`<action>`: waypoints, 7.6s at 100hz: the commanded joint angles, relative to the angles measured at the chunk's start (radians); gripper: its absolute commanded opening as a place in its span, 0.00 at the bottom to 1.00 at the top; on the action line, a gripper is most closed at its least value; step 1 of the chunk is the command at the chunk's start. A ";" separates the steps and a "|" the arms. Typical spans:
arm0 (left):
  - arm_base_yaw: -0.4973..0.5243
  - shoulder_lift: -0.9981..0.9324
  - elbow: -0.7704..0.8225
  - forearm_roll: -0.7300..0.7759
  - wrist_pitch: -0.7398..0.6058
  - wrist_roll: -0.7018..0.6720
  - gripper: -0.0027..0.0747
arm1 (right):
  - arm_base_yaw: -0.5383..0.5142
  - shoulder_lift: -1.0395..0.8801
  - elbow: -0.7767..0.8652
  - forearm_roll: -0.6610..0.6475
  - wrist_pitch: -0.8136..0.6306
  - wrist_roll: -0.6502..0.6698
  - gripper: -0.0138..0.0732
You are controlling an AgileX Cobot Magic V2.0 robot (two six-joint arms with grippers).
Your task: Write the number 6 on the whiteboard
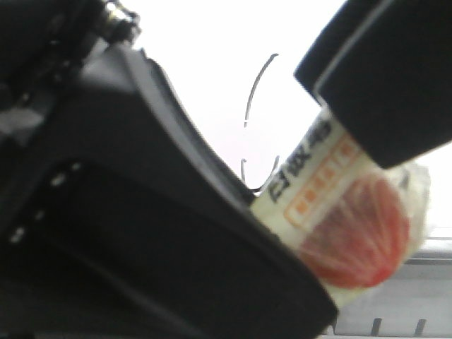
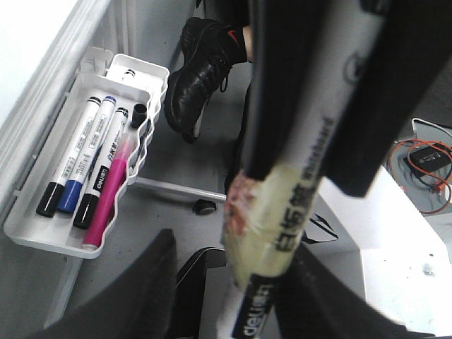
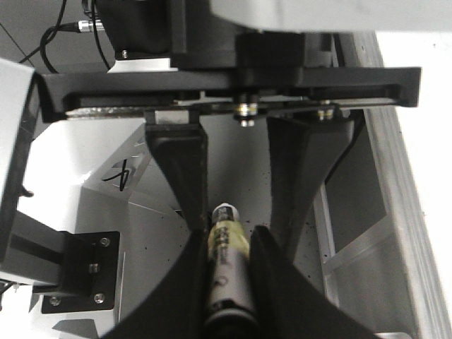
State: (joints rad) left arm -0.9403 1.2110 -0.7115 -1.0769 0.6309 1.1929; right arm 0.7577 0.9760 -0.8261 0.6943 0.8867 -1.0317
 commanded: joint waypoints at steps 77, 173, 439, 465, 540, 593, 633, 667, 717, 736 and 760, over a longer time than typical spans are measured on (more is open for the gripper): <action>0.025 -0.032 -0.037 -0.046 -0.112 -0.080 0.01 | -0.019 -0.095 -0.018 -0.021 -0.135 0.077 0.56; 0.075 0.082 0.031 -0.409 -0.804 -0.209 0.01 | -0.281 -0.364 0.007 -0.143 -0.122 0.177 0.08; 0.075 -0.735 0.254 -0.271 -0.570 -0.010 0.01 | -0.281 -0.870 0.198 -0.525 -0.112 0.544 0.10; 0.075 -0.751 0.336 -0.273 -0.570 -0.010 0.01 | -0.281 -0.892 0.206 -0.525 -0.095 0.544 0.10; 0.292 -0.947 0.484 -0.091 -0.639 -0.017 0.01 | -0.281 -0.892 0.206 -0.525 -0.095 0.544 0.10; 0.708 -1.131 0.651 1.009 -0.448 -1.044 0.01 | -0.281 -0.892 0.206 -0.525 -0.095 0.544 0.10; 0.708 -1.198 0.759 0.902 -0.396 -1.044 0.01 | -0.281 -0.892 0.206 -0.525 -0.095 0.544 0.10; 0.708 -1.247 0.760 0.905 -0.370 -1.044 0.01 | -0.281 -0.892 0.206 -0.525 -0.095 0.544 0.10; 0.708 -1.247 0.760 0.903 -0.370 -1.044 0.01 | -0.281 -0.892 0.206 -0.525 -0.095 0.544 0.10; 0.708 -1.247 0.760 0.903 -0.370 -1.044 0.01 | -0.304 -0.907 0.209 -0.540 -0.095 0.544 0.10; 0.708 -1.247 0.760 0.903 -0.370 -1.044 0.01 | -0.528 -0.951 0.334 -0.581 -0.274 0.690 0.10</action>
State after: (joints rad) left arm -0.2331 -0.0058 0.0037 -0.1595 0.3241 0.1550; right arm 0.3084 0.0272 -0.5249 0.1258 0.7803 -0.4129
